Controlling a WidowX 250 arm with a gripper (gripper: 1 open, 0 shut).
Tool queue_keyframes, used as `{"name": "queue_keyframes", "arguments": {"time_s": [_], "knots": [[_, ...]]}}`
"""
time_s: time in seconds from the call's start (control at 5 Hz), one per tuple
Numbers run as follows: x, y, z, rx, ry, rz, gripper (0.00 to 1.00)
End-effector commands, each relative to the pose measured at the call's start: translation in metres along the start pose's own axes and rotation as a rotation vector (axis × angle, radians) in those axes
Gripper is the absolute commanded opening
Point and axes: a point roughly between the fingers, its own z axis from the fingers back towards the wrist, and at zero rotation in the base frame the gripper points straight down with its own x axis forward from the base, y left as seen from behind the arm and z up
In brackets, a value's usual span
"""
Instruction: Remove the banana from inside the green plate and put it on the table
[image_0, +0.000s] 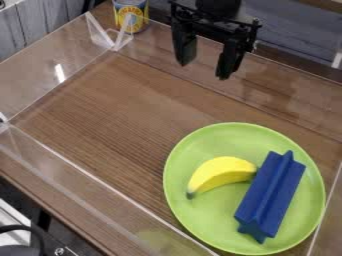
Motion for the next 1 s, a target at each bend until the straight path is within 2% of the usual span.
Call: {"name": "queue_keyframes", "arguments": {"time_s": [0.0,0.2,0.4,0.6,0.8], "knots": [[-0.006,-0.003,-0.007,0.004,0.016,-0.113,1.00],[-0.024,-0.015,-0.029,0.008,0.007,-0.268,1.00],[-0.039,-0.028,-0.056,0.023,-0.021,-0.419,1.00],[-0.046,-0.036,-0.077,0.030,-0.036,-0.531,1.00],[-0.046,-0.038,-0.098,0.034,-0.050,-0.584,1.00]]}}
